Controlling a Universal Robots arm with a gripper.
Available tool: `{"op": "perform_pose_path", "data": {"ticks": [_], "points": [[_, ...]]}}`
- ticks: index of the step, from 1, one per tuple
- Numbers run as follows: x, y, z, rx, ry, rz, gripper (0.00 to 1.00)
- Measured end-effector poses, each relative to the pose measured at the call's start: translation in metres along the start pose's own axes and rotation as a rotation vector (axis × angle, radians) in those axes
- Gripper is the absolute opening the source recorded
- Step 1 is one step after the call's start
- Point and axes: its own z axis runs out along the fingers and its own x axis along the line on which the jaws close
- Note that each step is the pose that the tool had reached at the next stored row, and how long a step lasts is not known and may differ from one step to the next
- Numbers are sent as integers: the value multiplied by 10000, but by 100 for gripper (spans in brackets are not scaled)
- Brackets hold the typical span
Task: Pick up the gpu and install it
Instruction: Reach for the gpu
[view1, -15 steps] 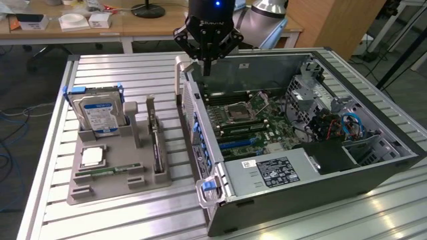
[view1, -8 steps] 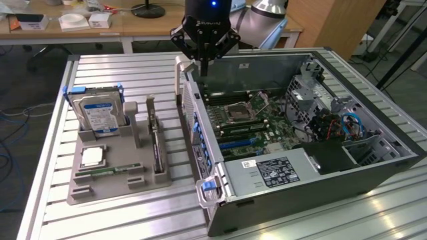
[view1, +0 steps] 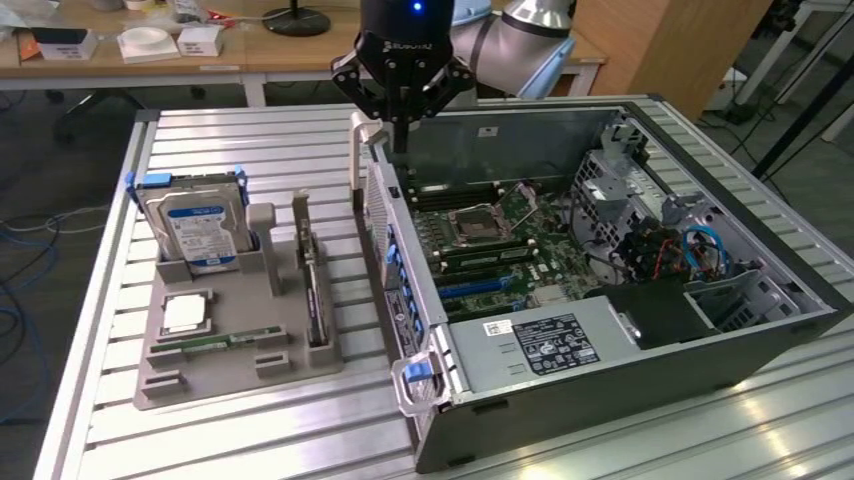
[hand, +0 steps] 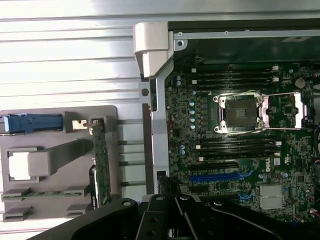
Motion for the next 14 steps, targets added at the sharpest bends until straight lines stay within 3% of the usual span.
{"op": "perform_pose_path", "data": {"ticks": [14], "points": [[137,-10,-2,0,0,0,11]]}}
